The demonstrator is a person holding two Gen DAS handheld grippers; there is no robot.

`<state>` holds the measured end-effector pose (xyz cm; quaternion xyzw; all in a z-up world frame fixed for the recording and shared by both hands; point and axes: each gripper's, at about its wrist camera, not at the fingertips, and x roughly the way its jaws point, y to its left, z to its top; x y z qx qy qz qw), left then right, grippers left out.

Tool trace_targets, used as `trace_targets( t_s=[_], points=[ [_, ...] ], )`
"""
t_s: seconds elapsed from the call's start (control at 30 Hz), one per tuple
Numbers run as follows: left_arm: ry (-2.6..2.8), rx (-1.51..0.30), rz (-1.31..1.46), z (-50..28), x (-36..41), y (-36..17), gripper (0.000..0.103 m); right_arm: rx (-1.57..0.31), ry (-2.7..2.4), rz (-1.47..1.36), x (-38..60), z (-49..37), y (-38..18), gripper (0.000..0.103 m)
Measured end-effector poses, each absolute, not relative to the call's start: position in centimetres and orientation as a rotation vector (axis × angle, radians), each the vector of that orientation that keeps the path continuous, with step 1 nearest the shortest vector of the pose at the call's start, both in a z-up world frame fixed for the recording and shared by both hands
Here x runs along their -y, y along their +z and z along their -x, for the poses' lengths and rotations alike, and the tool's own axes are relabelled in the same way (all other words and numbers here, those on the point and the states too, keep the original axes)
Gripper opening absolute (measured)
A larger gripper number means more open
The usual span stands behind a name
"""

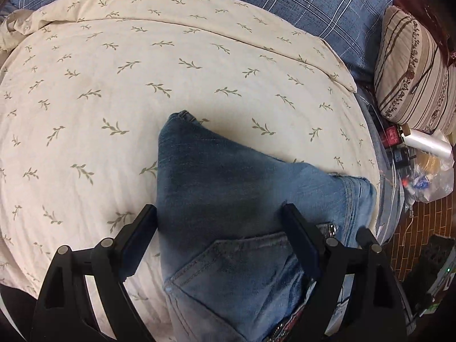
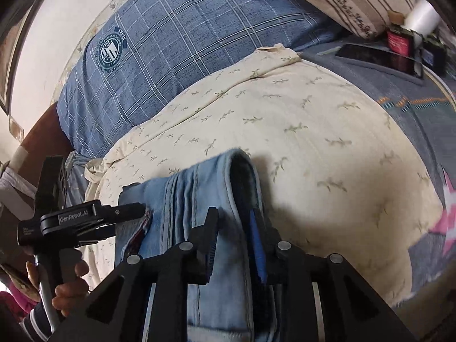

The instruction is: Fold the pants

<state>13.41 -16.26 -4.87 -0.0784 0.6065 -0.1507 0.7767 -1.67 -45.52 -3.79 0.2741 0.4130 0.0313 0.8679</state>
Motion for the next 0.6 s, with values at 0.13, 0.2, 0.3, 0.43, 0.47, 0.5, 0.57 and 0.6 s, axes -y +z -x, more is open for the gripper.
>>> trace_targets(
  t_s=[0.13, 0.2, 0.3, 0.43, 0.47, 0.5, 0.57, 0.6],
  points=[
    [-0.343, -1.293, 0.212, -12.6, 13.7, -3.7, 0.088, -0.861, 0.072, -0.645, 46.3, 3.9, -3.8, 0.040],
    [-0.363, -1.320, 0.257, -11.8, 12.0, -4.0, 0.088, -0.846, 0.111, -0.711, 46.4, 5.1, -4.0, 0.050],
    [-0.430, -1.415, 0.327, -9.6, 10.5, -5.9, 0.088, -0.850, 0.180, -0.728, 45.2, 6.3, -4.8, 0.057],
    [-0.514, -1.487, 0.356, -6.3, 10.9, -8.6, 0.089, -0.908, 0.185, -0.578, 42.1, 5.9, -5.8, 0.033],
    [-0.523, -1.498, 0.353, -6.0, 11.2, -8.8, 0.089, -0.893, 0.173, -0.505, 41.2, 6.0, -5.2, 0.028],
    [-0.531, -1.503, 0.347, -5.8, 11.6, -8.6, 0.088, -0.870, 0.174, -0.456, 40.7, 6.1, -4.5, 0.026],
    [-0.529, -1.474, 0.311, -5.4, 12.0, -7.6, 0.080, -0.787, 0.189, -0.389, 40.0, 7.1, -2.3, 0.024],
    [-0.533, -1.459, 0.284, -5.4, 12.3, -7.1, 0.078, -0.764, 0.174, -0.370, 40.1, 7.4, -1.6, 0.024]
  ],
)
